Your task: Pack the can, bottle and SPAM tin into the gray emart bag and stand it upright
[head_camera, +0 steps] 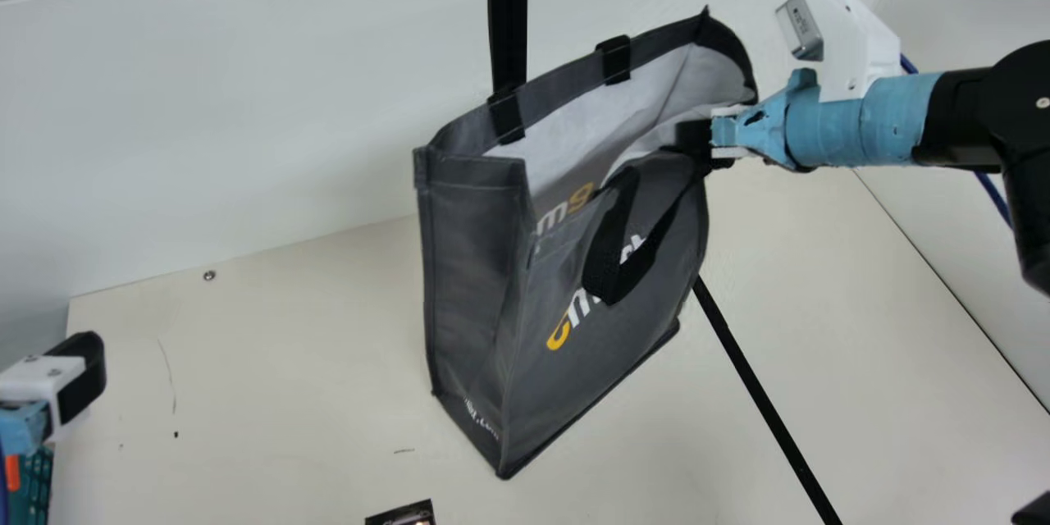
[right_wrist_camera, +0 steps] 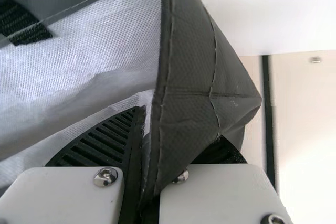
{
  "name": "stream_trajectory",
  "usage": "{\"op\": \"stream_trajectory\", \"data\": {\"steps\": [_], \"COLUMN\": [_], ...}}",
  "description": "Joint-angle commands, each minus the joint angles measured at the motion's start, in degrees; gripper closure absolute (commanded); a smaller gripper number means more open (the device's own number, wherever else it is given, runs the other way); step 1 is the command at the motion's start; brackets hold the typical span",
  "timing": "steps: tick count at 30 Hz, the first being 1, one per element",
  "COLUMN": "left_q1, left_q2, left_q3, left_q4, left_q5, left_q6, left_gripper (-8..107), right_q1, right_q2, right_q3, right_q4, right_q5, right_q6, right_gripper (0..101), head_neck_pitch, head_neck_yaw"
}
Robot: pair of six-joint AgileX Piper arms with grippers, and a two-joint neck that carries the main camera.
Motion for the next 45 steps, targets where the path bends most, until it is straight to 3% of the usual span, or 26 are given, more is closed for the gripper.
{"op": "stream_trajectory", "data": {"steps": [1,28,45], "left_q1": [0.0,0.0,0.0], "left_q2": [0.0,0.0,0.0], "left_q3": [0.0,0.0,0.0], "left_q4": [0.0,0.0,0.0], "left_q5": [0.0,0.0,0.0], "left_q6": [0.0,0.0,0.0], "left_gripper": [9,9,9], "right_q1": [-0.6,-14.2,-22.3], "right_q2": [0.3,6.8,14.6], "right_q3": [-0.9,-11.0,-22.2], "right_q4": [-1.7,-16.8,-23.2], "right_q5": [-0.4,-0.1,-0.1], "right_q6": [0.1,-3.6,-6.1], "right_gripper": [101,101,101], "head_neck_pitch": [-1.3,-1.3,-1.3], "head_neck_yaw": [0.0,0.0,0.0]}}
